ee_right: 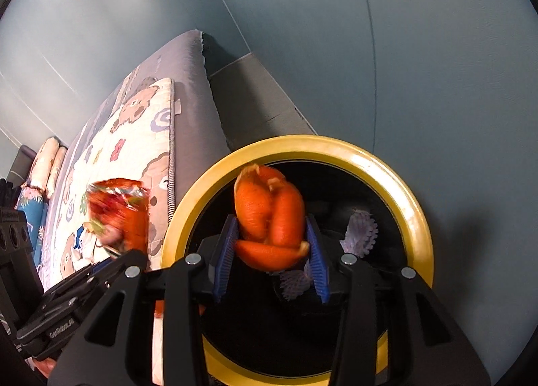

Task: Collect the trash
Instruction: 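Open both tools to drop the wrapper and peel into the bin, then move both open tools back over the black bag and green packet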

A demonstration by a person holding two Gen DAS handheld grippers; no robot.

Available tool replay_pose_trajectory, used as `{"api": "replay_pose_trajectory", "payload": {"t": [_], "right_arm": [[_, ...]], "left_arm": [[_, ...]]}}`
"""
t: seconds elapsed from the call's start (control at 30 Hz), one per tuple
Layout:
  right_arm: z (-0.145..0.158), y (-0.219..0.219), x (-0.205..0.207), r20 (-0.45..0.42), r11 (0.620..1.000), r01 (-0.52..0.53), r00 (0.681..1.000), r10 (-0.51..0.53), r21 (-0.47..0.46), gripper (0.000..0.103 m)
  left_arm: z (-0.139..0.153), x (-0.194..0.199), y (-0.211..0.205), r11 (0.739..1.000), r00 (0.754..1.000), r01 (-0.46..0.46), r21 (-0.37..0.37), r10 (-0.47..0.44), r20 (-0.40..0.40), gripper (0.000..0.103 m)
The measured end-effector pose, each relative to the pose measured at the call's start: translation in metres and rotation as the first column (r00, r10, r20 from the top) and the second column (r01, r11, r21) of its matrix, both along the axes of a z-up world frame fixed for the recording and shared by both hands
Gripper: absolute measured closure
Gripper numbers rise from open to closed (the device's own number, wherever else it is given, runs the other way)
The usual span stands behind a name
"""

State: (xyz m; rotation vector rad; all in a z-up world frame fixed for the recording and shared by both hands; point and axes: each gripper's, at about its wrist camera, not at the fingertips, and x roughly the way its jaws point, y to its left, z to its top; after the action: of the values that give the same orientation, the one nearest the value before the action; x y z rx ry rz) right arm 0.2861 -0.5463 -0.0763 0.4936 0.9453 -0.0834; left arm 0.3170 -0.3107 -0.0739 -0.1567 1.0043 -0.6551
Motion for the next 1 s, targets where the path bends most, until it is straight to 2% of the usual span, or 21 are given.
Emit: {"api": "replay_pose_trajectory", "payload": {"t": [0.13, 0.3, 0.4, 0.67, 1.0], "right_arm": [[0.004, -0.004, -0.004, 0.007, 1.000, 0.026, 1.000, -0.026, -0.006, 0.056], [0.007, -0.004, -0.009, 0.011, 0.999, 0.036, 0.999, -0.036, -0.011, 0.050], [0.007, -0.001, -0.013, 0.011, 1.000, 0.030, 0.999, -0.030, -0.004, 0.044], [0.005, 0.027, -0.017, 0.005, 1.000, -0.013, 1.000, 0.013, 0.010, 0.038], [0.025, 0.076, -0.017, 0.028, 0.994, -0.105, 0.994, 0.105, -0.003, 0.035]], "left_arm": [[0.002, -0.001, 0.005, 1.000, 1.000, -0.011, -0.002, 0.011, 0.003, 0.050], [0.006, -0.004, 0.018, 0.999, 0.999, -0.037, 0.011, 0.037, 0.016, 0.028], [0.007, -0.002, 0.030, 0.998, 0.998, -0.054, 0.019, 0.054, 0.017, 0.021], [0.009, -0.002, 0.077, 0.992, 0.993, -0.115, 0.051, 0.113, 0.034, 0.016], [0.010, -0.008, 0.150, 0.976, 0.979, -0.202, 0.075, 0.199, 0.052, 0.014]]}}
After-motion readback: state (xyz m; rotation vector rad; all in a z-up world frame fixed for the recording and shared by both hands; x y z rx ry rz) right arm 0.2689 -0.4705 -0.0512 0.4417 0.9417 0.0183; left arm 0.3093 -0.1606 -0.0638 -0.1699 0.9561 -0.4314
